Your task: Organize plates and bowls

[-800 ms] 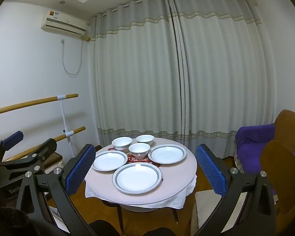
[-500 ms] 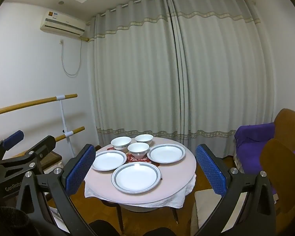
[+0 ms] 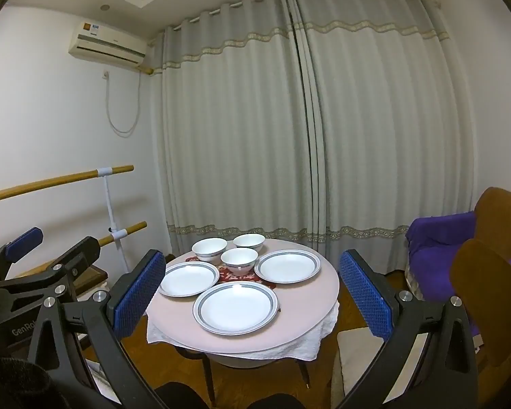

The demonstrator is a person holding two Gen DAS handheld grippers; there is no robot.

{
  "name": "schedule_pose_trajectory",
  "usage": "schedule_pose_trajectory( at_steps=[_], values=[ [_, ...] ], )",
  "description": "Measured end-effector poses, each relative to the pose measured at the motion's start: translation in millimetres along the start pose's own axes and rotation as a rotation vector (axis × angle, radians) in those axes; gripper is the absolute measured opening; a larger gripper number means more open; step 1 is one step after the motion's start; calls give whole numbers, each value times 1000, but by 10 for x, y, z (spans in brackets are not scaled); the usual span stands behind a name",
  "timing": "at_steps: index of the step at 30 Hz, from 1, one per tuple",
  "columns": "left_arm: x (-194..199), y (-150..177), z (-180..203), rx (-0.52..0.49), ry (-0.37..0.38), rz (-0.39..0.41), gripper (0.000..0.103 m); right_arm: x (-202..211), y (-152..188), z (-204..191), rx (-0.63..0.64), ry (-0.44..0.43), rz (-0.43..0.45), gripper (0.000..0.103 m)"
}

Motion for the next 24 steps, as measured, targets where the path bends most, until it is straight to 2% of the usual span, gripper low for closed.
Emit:
schedule_pose_trajectory(
  at_steps=[24],
  values=[
    [-42,43,-36,13,1,14,102,6,-2,10,-5,-16,7,103]
  ],
)
Point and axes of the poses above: each gripper's, at about its wrist camera, not at the fingertips, and x roughly against the way its jaws point, z to its right, y to its underside, the point moved 1 cm from there along -x, roughly the way its jaws point, and after that the axes turned 13 degrees about -x, right-handed, at the moved point
